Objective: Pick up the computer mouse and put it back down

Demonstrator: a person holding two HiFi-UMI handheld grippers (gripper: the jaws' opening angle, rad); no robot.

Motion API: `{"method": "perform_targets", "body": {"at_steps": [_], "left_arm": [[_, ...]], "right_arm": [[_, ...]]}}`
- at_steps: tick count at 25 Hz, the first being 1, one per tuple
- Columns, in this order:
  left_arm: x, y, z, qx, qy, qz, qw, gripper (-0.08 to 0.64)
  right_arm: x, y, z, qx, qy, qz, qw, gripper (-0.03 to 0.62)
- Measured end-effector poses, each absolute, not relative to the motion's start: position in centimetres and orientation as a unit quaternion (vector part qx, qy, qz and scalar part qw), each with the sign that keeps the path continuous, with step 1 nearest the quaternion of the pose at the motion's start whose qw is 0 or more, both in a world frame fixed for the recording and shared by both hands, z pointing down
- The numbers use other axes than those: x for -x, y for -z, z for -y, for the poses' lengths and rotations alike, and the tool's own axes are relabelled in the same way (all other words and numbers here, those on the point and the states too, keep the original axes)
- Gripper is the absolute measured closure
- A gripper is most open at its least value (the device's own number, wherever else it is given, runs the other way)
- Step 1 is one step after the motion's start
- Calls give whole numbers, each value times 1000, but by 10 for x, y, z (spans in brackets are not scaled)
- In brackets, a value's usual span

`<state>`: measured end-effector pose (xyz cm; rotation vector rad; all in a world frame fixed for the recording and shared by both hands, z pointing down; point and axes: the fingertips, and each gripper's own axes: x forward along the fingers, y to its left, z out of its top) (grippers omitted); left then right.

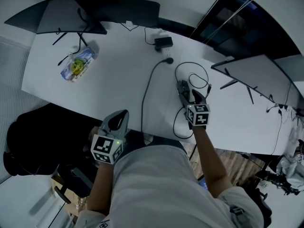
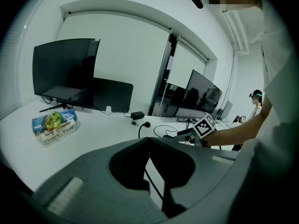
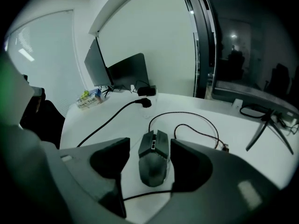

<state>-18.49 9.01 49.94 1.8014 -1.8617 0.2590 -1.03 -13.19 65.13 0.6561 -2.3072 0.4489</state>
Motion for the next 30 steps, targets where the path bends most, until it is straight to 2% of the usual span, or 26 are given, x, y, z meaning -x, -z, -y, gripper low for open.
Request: {"method": "perform_targets", "body": {"at_steps": [7,11,30], "left_arm": [[178,-494,-63,-698,-90,664,253,552],[169,-490,-46,-719,-88,645,242,551],[108,-453,21,-805,-84,556,191,551]], "right_arm": [[0,-604,123,-265,-159,899,311,470],[-8,-575,121,-273,-148,906,289,524],[-89,-449,95,-352,-107,909,195,558]]}}
